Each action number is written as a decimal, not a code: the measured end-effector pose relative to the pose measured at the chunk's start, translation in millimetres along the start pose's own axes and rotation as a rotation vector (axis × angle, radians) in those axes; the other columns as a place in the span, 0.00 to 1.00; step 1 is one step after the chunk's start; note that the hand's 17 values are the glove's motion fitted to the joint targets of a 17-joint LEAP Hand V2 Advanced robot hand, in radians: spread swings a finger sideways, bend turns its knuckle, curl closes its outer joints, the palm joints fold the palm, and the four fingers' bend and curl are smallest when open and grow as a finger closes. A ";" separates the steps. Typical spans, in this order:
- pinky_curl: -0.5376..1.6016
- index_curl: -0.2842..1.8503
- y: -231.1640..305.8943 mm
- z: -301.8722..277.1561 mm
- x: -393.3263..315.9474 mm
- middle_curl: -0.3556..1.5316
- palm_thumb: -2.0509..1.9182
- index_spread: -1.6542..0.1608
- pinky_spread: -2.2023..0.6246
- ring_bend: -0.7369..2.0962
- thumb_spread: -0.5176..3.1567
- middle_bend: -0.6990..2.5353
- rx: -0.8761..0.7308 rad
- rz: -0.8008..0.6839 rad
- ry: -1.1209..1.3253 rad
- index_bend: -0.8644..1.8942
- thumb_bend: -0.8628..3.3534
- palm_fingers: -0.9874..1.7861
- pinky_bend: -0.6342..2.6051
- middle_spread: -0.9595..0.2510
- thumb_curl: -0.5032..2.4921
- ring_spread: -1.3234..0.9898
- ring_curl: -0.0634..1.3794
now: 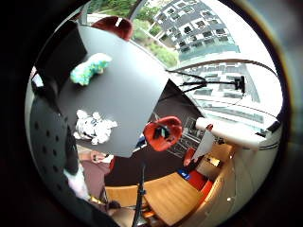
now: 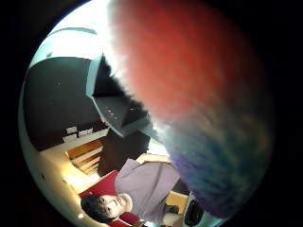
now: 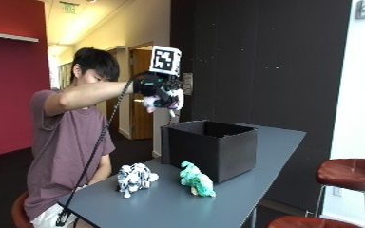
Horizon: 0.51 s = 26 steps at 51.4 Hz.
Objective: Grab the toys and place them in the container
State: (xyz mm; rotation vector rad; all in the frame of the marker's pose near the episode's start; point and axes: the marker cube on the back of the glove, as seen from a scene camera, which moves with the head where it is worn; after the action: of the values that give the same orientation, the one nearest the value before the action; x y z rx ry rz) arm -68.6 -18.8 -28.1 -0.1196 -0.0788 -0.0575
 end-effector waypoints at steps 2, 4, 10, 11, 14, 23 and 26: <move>0.46 0.41 1.8 -22.0 -21.0 0.63 0.67 0.77 0.64 0.74 0.28 0.58 0.031 -0.055 0.004 0.74 0.26 0.75 0.49 0.57 0.41 0.41 0.45; 0.47 0.42 4.9 -48.5 -48.7 0.64 0.67 0.78 0.64 0.74 0.27 0.58 0.069 -0.157 -0.009 0.75 0.26 0.75 0.49 0.57 0.42 0.41 0.45; 0.48 0.44 -7.5 -100.0 -125.0 0.65 0.67 0.78 0.64 0.75 0.26 0.59 0.154 -0.155 -0.033 0.75 0.26 0.74 0.50 0.58 0.44 0.41 0.47; 0.48 0.44 -10.9 -102.9 -134.6 0.65 0.67 0.78 0.64 0.75 0.25 0.59 0.162 -0.149 -0.028 0.76 0.26 0.74 0.50 0.58 0.44 0.41 0.47; 0.48 0.46 -20.3 -109.7 -176.4 0.66 0.66 0.79 0.64 0.75 0.25 0.59 0.186 -0.200 -0.039 0.76 0.26 0.74 0.51 0.58 0.45 0.41 0.48; 0.49 0.49 -65.5 -94.7 -260.6 0.67 0.66 0.79 0.64 0.75 0.23 0.59 0.225 -0.110 0.101 0.75 0.26 0.72 0.52 0.58 0.47 0.41 0.49; 0.50 0.50 -76.6 -82.8 -282.5 0.67 0.66 0.79 0.64 0.76 0.23 0.58 0.153 -0.077 0.100 0.73 0.26 0.69 0.54 0.57 0.47 0.41 0.49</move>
State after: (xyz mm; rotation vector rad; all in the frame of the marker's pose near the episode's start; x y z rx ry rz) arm -348.3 -90.0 -124.2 0.0395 0.0121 -0.1337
